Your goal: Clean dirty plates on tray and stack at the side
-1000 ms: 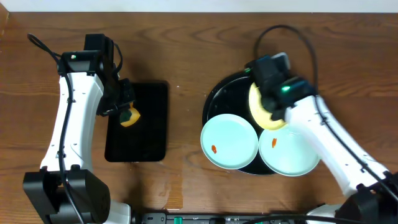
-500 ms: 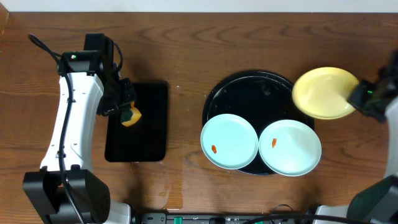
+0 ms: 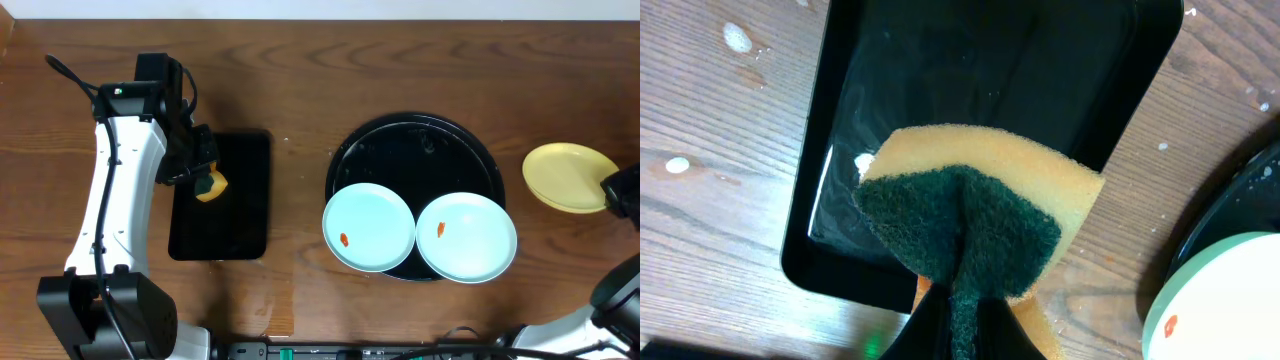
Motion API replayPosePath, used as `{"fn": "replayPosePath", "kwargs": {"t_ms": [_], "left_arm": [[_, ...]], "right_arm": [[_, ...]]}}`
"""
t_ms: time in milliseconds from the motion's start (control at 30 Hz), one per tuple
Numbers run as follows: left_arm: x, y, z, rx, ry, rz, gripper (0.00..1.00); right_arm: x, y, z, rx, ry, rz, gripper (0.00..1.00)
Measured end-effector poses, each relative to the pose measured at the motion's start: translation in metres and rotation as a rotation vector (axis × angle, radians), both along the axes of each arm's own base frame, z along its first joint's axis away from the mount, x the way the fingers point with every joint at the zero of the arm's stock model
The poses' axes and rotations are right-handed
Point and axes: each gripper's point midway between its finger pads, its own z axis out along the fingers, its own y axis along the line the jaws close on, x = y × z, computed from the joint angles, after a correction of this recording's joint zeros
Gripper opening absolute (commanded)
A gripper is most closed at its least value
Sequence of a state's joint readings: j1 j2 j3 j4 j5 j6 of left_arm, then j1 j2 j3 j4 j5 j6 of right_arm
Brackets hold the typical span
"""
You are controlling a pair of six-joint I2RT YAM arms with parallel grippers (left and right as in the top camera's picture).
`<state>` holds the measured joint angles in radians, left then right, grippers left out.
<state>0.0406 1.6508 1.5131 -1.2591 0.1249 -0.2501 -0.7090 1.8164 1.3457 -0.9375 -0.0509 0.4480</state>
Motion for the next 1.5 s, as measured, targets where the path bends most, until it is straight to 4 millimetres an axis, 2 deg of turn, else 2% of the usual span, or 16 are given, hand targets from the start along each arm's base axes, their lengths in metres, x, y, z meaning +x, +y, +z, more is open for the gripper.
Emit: {"fn": "replayPosePath", "kwargs": {"t_ms": [67,167,267,400,500,567,633,667,700,800,867,933,1100,1200,1267,1500], "left_arm": [[0.0,0.0,0.0,0.0,-0.001,-0.009,0.08],[0.0,0.0,0.0,0.001,-0.001,-0.015,0.07],[0.0,0.0,0.0,0.001,-0.001,-0.016,0.08],[0.0,0.0,0.0,0.001,-0.001,-0.016,0.08],[0.0,0.0,0.0,0.001,-0.001,-0.016,0.07],[0.0,0.0,0.0,0.001,-0.001,-0.016,0.08],[0.0,0.0,0.0,0.001,0.0,-0.016,0.08],[-0.001,0.0,0.0,0.001,0.002,-0.017,0.08],[-0.001,0.0,0.0,0.001,0.004,-0.019,0.08],[-0.002,0.0,0.0,0.001,0.009,-0.021,0.08],[-0.003,0.0,0.0,0.001,0.009,-0.022,0.08],[-0.003,0.0,0.0,0.001,0.01,-0.022,0.08],[-0.003,0.0,0.0,0.001,0.01,-0.022,0.08],[-0.003,0.0,0.0,0.002,0.01,-0.024,0.08],[-0.003,0.0,0.0,0.002,0.01,-0.03,0.08],[-0.003,0.0,0.0,0.003,0.009,-0.04,0.08]], "right_arm": [[-0.004,-0.002,-0.008,0.016,0.019,-0.014,0.09],[-0.009,-0.001,-0.014,0.031,0.048,-0.026,0.25],[-0.009,-0.001,-0.015,0.03,0.048,-0.021,0.33],[0.005,0.007,-0.011,0.069,-0.026,0.052,0.4],[0.02,0.025,0.005,0.096,-0.108,0.145,0.45],[0.033,0.047,0.024,0.102,-0.167,0.253,0.46],[0.043,0.08,0.045,0.109,-0.215,0.391,0.47],[0.045,0.106,0.061,0.115,-0.244,0.501,0.47],[0.049,0.123,0.065,0.123,-0.253,0.557,0.47],[0.05,0.193,0.08,0.163,-0.267,0.816,0.46],[0.048,0.239,0.081,0.192,-0.26,0.992,0.44],[0.045,0.276,0.076,0.199,-0.246,1.137,0.42],[0.037,0.348,0.046,0.16,-0.218,1.45,0.4],[0.028,0.372,0.019,0.142,-0.156,1.573,0.38],[0.025,0.38,0.001,0.129,-0.109,1.622,0.33],[0.022,0.385,-0.034,0.115,-0.009,1.69,0.27]]}}
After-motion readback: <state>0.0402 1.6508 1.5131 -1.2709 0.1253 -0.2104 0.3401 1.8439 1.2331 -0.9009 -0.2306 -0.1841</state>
